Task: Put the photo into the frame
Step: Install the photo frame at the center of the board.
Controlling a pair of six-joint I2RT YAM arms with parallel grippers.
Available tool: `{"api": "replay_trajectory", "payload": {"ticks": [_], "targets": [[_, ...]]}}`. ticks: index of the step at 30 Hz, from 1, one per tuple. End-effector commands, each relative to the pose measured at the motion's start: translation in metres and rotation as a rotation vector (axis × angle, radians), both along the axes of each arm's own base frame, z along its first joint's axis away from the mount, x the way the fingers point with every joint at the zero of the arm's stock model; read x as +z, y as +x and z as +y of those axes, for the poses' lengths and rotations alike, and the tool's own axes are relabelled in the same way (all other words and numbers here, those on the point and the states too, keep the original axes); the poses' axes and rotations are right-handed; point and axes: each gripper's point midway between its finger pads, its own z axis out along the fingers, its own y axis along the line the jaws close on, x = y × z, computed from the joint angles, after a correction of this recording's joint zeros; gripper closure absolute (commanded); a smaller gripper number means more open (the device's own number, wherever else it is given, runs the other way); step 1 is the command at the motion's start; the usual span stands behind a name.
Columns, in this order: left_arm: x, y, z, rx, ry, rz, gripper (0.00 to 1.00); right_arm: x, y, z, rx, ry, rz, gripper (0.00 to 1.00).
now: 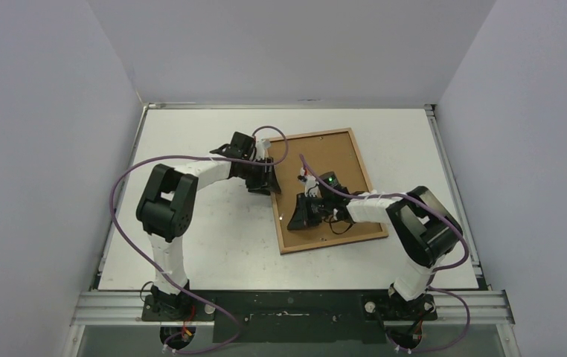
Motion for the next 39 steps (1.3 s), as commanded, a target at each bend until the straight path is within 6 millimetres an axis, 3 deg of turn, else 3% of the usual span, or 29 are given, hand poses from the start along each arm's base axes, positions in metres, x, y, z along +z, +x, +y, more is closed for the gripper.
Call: {"api": "replay_trajectory", "payload": {"ticks": [1,5,12,17,21,27,31,32,36,39], "targets": [[0.052,0.014,-0.011,-0.056,-0.072,-0.142,0.52,0.0,0.016,-0.007,-0.087,-0.013,-0.099,0.95],[0.047,0.017,-0.008,-0.07,-0.052,-0.166,0.53,0.001,0.023,0.0,-0.125,-0.023,-0.144,0.95],[0.023,0.041,0.008,-0.079,0.021,-0.179,0.58,0.007,0.029,0.001,-0.201,-0.033,-0.196,0.95],[0.01,0.039,0.009,-0.068,0.026,-0.152,0.61,0.006,0.023,0.009,-0.185,-0.037,-0.2,0.95],[0.031,0.051,0.011,-0.052,-0.008,-0.189,0.61,0.01,0.024,0.007,-0.184,-0.048,-0.215,0.95],[0.075,0.117,0.032,-0.038,-0.03,-0.337,0.41,0.02,0.026,0.005,-0.167,-0.067,-0.231,0.95],[0.092,0.162,0.048,0.023,-0.083,-0.381,0.38,0.044,0.055,-0.003,-0.219,-0.09,-0.304,0.94],[0.09,0.172,0.058,0.054,-0.08,-0.381,0.38,0.054,0.084,-0.006,-0.255,-0.151,-0.362,0.83],[0.094,0.176,0.081,0.121,-0.08,-0.378,0.38,0.063,0.122,0.012,-0.262,-0.228,-0.434,0.61],[0.099,0.174,0.102,0.152,-0.063,-0.382,0.38,0.06,0.139,0.034,-0.23,-0.278,-0.458,0.54]]}}
